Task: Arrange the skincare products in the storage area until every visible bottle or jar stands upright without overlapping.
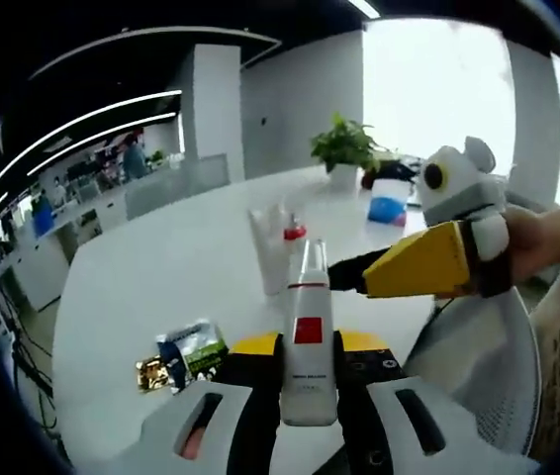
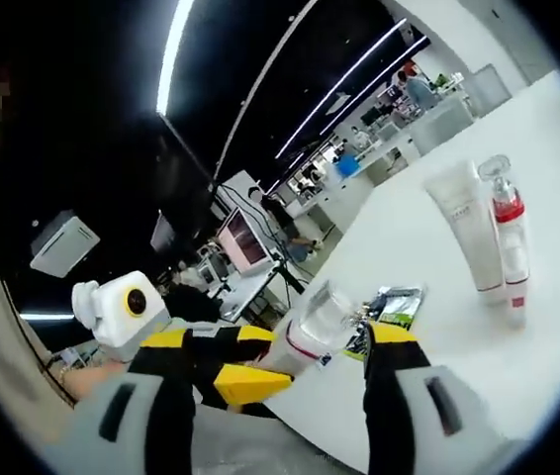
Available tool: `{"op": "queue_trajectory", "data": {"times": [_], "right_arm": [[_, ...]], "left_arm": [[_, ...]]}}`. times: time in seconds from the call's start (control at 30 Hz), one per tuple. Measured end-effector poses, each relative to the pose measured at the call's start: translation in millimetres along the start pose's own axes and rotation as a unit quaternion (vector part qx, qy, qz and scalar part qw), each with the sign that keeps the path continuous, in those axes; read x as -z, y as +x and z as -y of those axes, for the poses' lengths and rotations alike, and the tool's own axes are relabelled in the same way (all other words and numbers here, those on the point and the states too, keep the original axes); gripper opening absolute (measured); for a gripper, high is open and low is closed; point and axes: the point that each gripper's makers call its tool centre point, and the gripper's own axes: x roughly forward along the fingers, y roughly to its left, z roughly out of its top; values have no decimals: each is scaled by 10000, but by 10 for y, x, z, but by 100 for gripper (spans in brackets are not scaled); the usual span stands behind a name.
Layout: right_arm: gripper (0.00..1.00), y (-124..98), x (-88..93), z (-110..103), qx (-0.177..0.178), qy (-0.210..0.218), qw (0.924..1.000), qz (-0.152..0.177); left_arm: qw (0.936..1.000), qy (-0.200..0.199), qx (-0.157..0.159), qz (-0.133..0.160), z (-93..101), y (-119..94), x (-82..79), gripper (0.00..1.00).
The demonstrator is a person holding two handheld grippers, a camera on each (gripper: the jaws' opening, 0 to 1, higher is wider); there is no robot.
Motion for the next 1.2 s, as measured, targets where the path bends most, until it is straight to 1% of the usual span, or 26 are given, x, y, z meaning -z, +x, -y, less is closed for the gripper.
{"op": "queue_trajectory", "data": {"times": [0.1, 0.17, 0.27, 0.33, 0.43, 0.53, 0.57, 0.6, 0.7, 0.77, 0.8, 0.83, 0.87, 1.0, 1.07, 1.1, 1.17, 1.2], "right_arm": [[67, 24, -16, -9, -10, 94, 9999, 45], [63, 29, -32, -5, -18, 202, 9997, 107], [55, 40, -33, 12, -23, 421, 9990, 178], [48, 63, -13, 31, 6, 489, 9987, 171], [39, 92, 7, 20, 34, 511, 9985, 178], [29, 88, 10, 76, 255, 388, 9987, 211], [28, 92, 16, 57, 196, 469, 9985, 221], [28, 93, 31, 73, 219, 532, 9981, 223], [28, 99, 71, 61, 248, 437, 9986, 188], [27, 105, 98, 64, 275, 294, 9991, 123], [27, 109, 121, 67, 297, 158, 9994, 31], [27, 111, 123, 59, 294, 110, 9995, 15], [26, 115, 120, 42, 258, -50, 9997, 3], [25, 109, 111, 24, 292, -385, 9988, -30], [25, 96, 105, 30, 369, -443, 9983, -24], [24, 86, 92, 26, 412, -480, 9980, 33], [22, 88, 73, 18, 404, -396, 9984, 77], [21, 92, 70, 10, 407, -440, 9982, 63]], "left_arm": [[10000, 53, -54, 46, 10, -11, -21, 16], [9999, 49, -80, 93, 8, -31, -41, 16], [9997, 136, -142, 168, 15, -65, -83, 17], [9994, 187, -153, 231, 35, -85, -117, 17], [9987, 318, -237, 306, 51, -105, -160, 17], [9984, 339, -313, 320, 48, -116, -150, 17], [9984, 326, -327, 324, 53, -118, -136, 17], [9984, 315, -344, 318, 56, -128, -124, 17], [9985, 304, -361, 271, 52, -131, -82, 17], [9987, 284, -360, 233, 49, -131, -50, 17], [9988, 271, -362, 196, 49, -128, -29, 17], [9989, 260, -363, 158, 53, -120, -7, 17], [9989, 252, -373, 133, 54, -114, 10, 17], [9989, 240, -393, 67, 61, -99, 31, 17], [9989, 265, -378, 32, 68, -85, 41, 17], [9989, 281, -366, 27, 75, -73, 36, 17], [9988, 311, -375, 1, 72, -60, 38, 17], [9988, 303, -372, -10, 67, -54, 44, 17]]}}
